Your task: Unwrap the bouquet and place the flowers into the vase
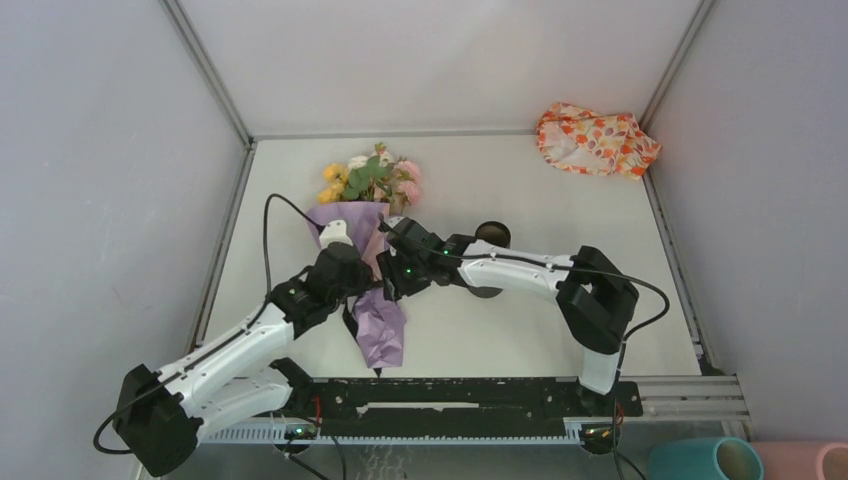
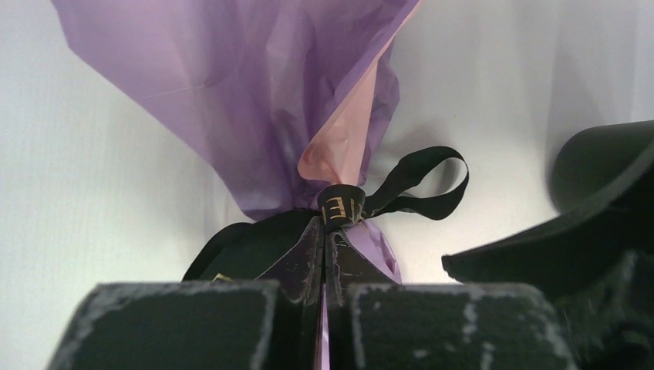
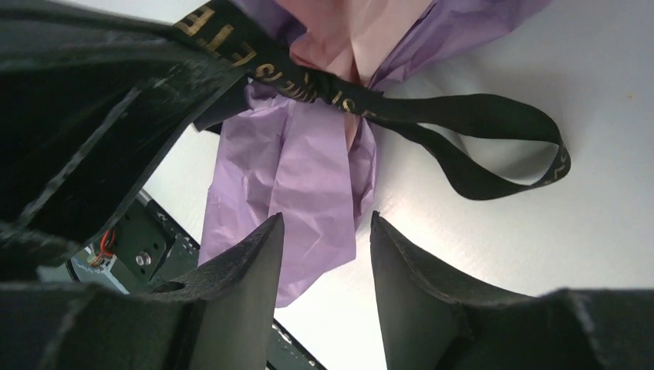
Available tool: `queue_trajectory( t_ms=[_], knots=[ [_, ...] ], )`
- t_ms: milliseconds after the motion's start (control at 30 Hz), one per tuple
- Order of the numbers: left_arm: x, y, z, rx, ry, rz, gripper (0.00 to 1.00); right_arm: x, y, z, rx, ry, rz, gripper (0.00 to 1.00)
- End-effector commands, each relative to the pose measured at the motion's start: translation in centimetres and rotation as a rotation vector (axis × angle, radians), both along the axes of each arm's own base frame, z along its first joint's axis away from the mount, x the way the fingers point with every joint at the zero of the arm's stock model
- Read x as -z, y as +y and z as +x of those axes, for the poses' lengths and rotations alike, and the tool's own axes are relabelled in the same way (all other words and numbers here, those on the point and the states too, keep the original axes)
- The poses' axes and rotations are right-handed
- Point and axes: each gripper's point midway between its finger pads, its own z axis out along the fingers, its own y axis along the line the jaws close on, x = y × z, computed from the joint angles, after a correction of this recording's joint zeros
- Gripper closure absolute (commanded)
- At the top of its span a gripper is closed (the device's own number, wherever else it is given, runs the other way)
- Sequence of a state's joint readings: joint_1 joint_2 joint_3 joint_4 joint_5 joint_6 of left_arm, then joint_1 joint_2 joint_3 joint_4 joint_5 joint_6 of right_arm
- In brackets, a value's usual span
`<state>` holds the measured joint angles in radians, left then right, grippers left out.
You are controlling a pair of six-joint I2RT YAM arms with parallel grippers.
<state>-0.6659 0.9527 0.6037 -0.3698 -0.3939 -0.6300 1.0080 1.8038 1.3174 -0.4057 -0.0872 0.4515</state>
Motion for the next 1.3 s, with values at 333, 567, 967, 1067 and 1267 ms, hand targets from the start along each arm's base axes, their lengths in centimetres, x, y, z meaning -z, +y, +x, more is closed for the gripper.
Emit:
queue_trajectory(
  t_ms=[333, 567, 967, 1067, 1267],
  knots=[
    [-4.2, 2.1, -0.6, -0.076, -0.062, -0.012, 1.00, 0.2, 2.8, 5.2, 0.028, 0.027, 0.038, 0.48],
    [-4.0, 2.2, -0.8, -0.069, -0.060, -0.005, 1.00, 0.1, 4.5, 5.7, 0.028, 0.041, 0.069, 0.51],
    [-3.0, -0.1, -1.0, 0.017, -0.051, -0.096, 1.00, -0.4, 8.8, 7.4, 0.018, 0.114, 0.116, 0.36],
    [-4.7, -1.3, -0.8, 0.072, -0.100, -0.150, 1.00, 1.0, 9.3, 7.5, 0.022, 0.161, 0.108, 0.35],
    [-5.7, -2.1, -0.8, 0.129, -0.127, -0.162, 1.00, 2.8, 9.7, 7.4, 0.020, 0.202, 0.093, 0.36]
  ],
)
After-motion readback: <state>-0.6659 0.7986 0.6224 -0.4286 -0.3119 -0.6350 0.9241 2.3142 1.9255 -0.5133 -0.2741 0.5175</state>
